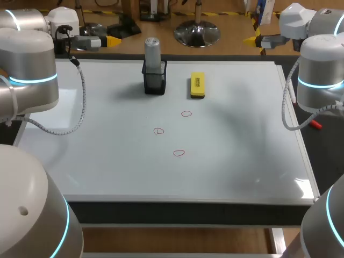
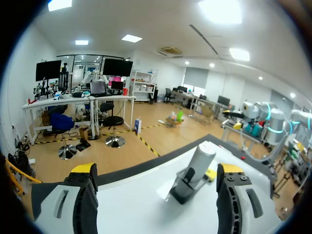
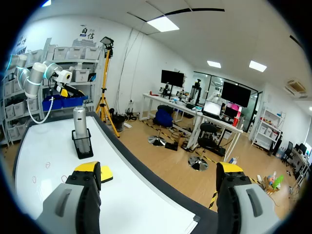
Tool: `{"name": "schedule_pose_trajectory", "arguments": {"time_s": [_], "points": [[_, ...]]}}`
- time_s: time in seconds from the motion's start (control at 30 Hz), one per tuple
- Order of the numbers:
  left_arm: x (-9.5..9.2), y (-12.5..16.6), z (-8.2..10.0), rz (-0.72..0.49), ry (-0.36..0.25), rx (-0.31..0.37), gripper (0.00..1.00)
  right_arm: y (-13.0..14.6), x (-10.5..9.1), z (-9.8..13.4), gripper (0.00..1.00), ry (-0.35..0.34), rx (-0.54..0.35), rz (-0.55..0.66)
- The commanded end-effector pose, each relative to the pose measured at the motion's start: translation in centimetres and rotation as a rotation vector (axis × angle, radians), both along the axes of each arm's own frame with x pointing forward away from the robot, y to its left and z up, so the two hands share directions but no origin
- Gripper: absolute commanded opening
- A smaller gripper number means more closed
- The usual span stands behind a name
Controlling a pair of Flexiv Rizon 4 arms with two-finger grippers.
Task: Pick up the inspection probe, press it on each red-marked spot on the whiteboard one by one, put down the probe, pick up the eraser, and wipe off all the red marks.
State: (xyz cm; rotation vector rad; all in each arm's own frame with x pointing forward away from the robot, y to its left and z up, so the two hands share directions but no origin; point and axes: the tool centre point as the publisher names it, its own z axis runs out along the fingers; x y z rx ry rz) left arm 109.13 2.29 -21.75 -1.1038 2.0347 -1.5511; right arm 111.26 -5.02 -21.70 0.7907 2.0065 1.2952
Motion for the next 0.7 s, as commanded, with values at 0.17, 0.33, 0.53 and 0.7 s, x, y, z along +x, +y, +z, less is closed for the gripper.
{"name": "schedule_pose_trajectory", "arguments": {"time_s": [0.17,0.33,0.53,0.7], "points": [[0.0,0.0,0.0,0.0,0.0,0.0,1.0,-0.02,0.03,-0.03,1.0,0.0,0.0,0.001],[0.0,0.0,0.0,0.0,0.0,0.0,1.0,-0.02,0.03,-0.03,1.0,0.0,0.0,0.001],[0.0,0.0,0.0,0.0,0.0,0.0,1.0,-0.02,0.03,-0.03,1.0,0.0,0.0,0.001],[-0.04,-0.97,0.44,-0.084,-0.009,0.027,1.0,-0.02,0.03,-0.03,1.0,0.0,0.0,0.001]]}}
